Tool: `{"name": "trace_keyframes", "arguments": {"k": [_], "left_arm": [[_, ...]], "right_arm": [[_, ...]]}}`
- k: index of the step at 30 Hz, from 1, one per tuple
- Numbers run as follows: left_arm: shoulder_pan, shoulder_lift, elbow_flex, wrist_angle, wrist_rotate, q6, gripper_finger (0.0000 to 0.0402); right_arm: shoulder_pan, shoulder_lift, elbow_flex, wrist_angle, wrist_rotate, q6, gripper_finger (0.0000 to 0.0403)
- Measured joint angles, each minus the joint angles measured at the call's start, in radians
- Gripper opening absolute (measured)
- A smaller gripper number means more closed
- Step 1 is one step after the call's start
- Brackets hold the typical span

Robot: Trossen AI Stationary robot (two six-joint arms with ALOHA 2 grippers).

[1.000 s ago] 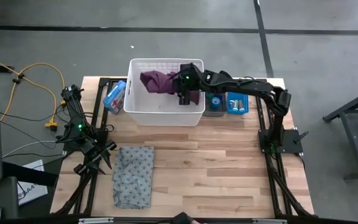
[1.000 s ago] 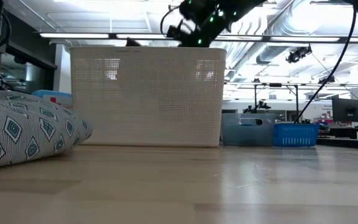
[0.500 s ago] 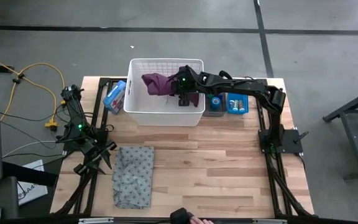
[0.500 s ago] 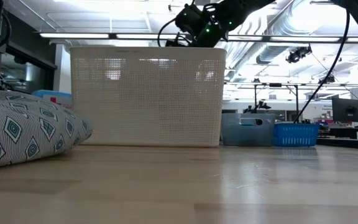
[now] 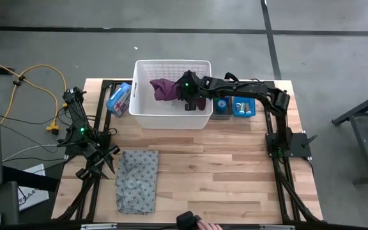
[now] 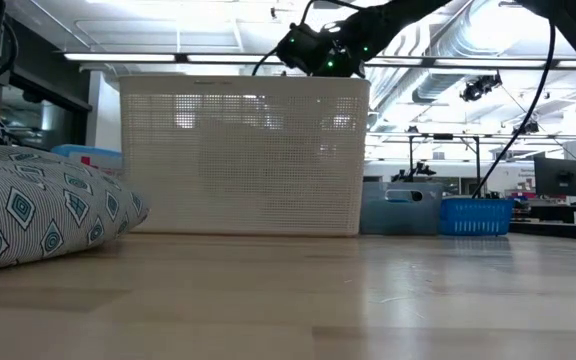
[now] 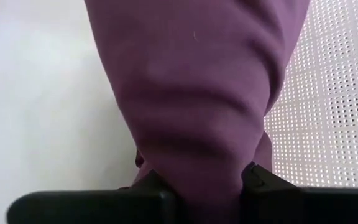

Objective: Pick & Place Medicine items
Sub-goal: Put the violet patient gown into the white laundry bin, then put the gray patient gown into the white laundry bin

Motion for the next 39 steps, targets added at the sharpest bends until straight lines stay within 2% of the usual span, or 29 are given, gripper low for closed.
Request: {"name": "trace_keyframes", "arguments": {"k": [13, 27, 31, 39], "left_arm": [[0.000, 0.000, 0.000, 0.000, 0.000, 0.000, 0.0127], [0.000, 0.000, 0.000, 0.000, 0.000, 0.000, 0.0127], [0.000, 0.000, 0.000, 0.000, 0.000, 0.000, 0.0127], [0.000, 0.000, 0.000, 0.000, 0.000, 0.000, 0.0127]], "right_arm": [[0.000, 0.000, -0.001, 0.022, 0.011, -0.023, 0.0106], [0.018, -0.008, -0.001, 0.037, 0.007, -0.041, 0.0229], [0.035, -0.042, -0.001, 0.060, 0.003, -0.074, 0.0242], [0.047, -0.056, -0.001, 0.083, 0.019, -0.080, 0.0244]]}}
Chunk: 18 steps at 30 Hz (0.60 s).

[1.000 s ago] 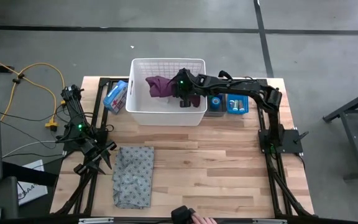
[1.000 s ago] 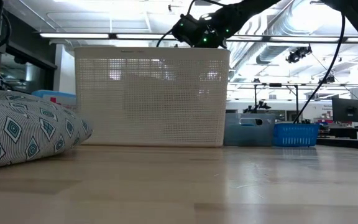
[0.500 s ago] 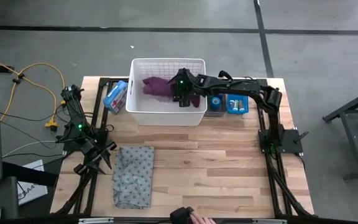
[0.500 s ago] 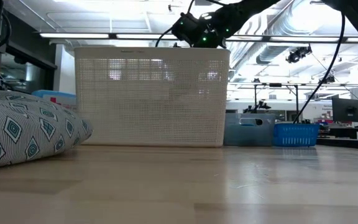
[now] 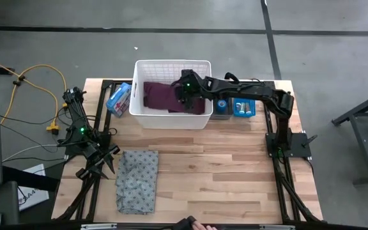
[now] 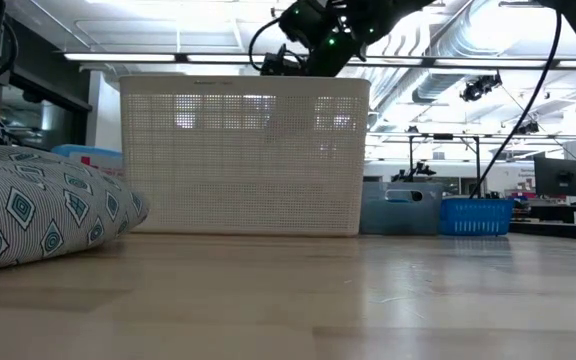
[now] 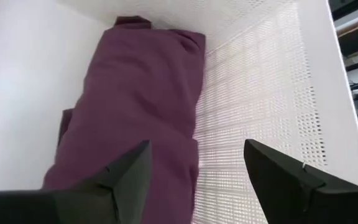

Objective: Pick & Place Medicine items
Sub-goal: Put the gray patient gown into the white laundry bin

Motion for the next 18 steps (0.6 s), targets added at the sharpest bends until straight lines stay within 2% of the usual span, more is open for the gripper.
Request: {"name": "trace_keyframes", "arguments": {"k": [9, 18], "left_arm": [[0.000, 0.000, 0.000, 0.000, 0.000, 0.000, 0.0127], [0.000, 0.000, 0.000, 0.000, 0.000, 0.000, 0.0127]], "right_arm": [[0.008, -0.071, 0.000, 0.081, -0.001, -0.015, 0.0243], [0.141, -0.185, 0.000, 0.090, -0.005, -0.042, 0.0243]]}}
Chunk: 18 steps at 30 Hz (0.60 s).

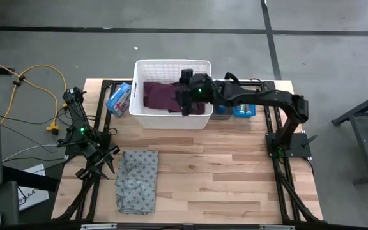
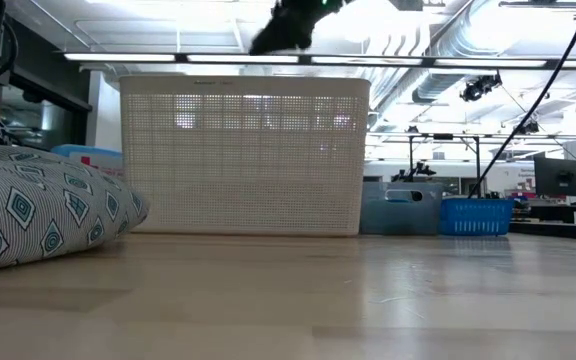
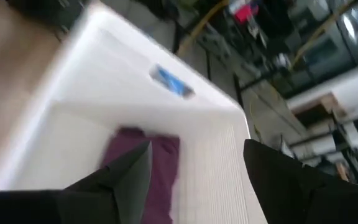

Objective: Pick & Place Medicine items
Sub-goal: Put the gray patient gown into the white laundry bin

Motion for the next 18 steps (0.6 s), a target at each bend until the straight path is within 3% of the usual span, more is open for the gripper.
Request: {"name": "trace_keyframes", "arguments": {"k": [7, 18], "left_arm": [[0.000, 0.000, 0.000, 0.000, 0.000, 0.000, 0.0127], [0.000, 0.000, 0.000, 0.000, 0.000, 0.000, 0.0127]], "right_arm": [[0.154, -0.027, 0.000, -0.009, 0.004, 0.044, 0.0243], [0.335, -0.026, 0.000, -0.299, 0.003, 0.448, 0.0243]]}}
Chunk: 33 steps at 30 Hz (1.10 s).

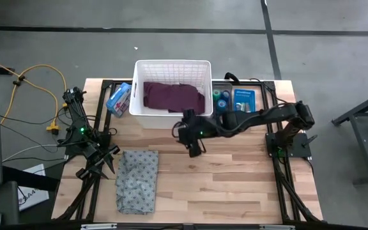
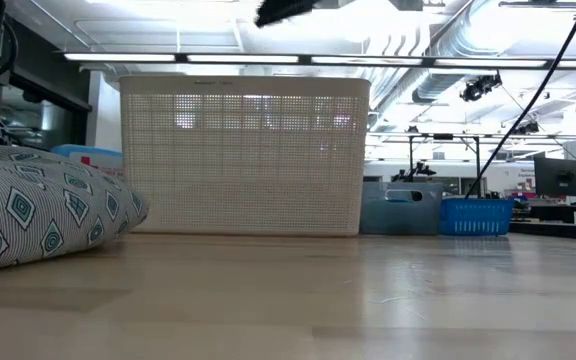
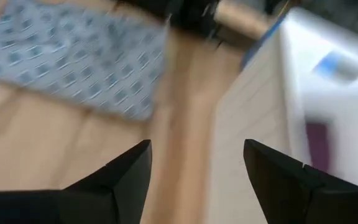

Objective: Pick & Place Medicine items
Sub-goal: Put the gray patient gown into the white laundry bin

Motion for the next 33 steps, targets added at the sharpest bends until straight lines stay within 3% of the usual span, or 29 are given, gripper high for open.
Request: {"name": "trace_keyframes", "arguments": {"k": [7, 13, 18, 25, 33], "left_arm": [[0.000, 0.000, 0.000, 0.000, 0.000, 0.000, 0.0127], [0.000, 0.000, 0.000, 0.000, 0.000, 0.000, 0.0127], [0.000, 0.000, 0.000, 0.000, 0.000, 0.000, 0.0127], [0.000, 0.000, 0.000, 0.000, 0.000, 0.000, 0.0127], [0.000, 0.000, 0.000, 0.000, 0.000, 0.000, 0.0127]], "right_arm": [[0.021, -0.001, 0.000, -0.337, -0.087, 0.443, 0.0243], [0.021, -0.034, -0.008, -0.491, -0.082, 0.595, 0.0243], [0.060, -0.160, -0.115, -0.448, -0.017, 0.682, 0.0243], [0.179, -0.389, -0.400, -0.283, 0.138, 0.797, 0.0243], [0.206, -0.633, -0.727, -0.021, 0.222, 0.742, 0.0243]]}}
